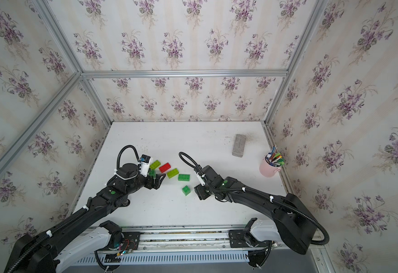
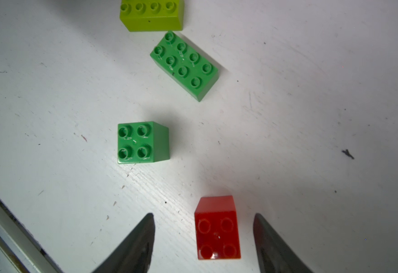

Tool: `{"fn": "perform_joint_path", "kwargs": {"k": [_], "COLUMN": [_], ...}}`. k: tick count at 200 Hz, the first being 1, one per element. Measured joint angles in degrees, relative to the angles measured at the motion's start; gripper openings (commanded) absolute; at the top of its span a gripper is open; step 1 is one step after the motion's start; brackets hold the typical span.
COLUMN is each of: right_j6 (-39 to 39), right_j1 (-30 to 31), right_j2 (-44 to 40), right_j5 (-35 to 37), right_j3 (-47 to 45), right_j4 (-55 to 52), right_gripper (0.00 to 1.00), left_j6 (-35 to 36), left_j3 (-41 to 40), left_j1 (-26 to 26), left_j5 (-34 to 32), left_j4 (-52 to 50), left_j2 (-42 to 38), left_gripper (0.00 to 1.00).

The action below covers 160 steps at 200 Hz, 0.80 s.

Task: Assemble a spoon with lego
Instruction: Pick up the lego brick from the center of the board.

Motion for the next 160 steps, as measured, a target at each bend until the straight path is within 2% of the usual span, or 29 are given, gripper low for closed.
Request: {"fn": "perform_joint_path", "kwargs": {"k": [87,160], "right_j6": [0.0,1.4], "right_j1": [0.0,0.0], "right_j2": [6.5,8.6], "right_j5": [-0.2,1.3], "right_j3": [2.2,3.5], "right_j4": [-0.5,-2.1], "right_gripper": [0.57,0.51], "left_j6": [-0.5,-0.7], "left_j3": [0.0,0.0], "left_j1": [0.0,0.0], "left_j5": [-0.5,-0.6], "left_j4": [-0.2,-0.4], "left_j2": [0.6,1.4], "left_gripper": [0.99,0.99]}}
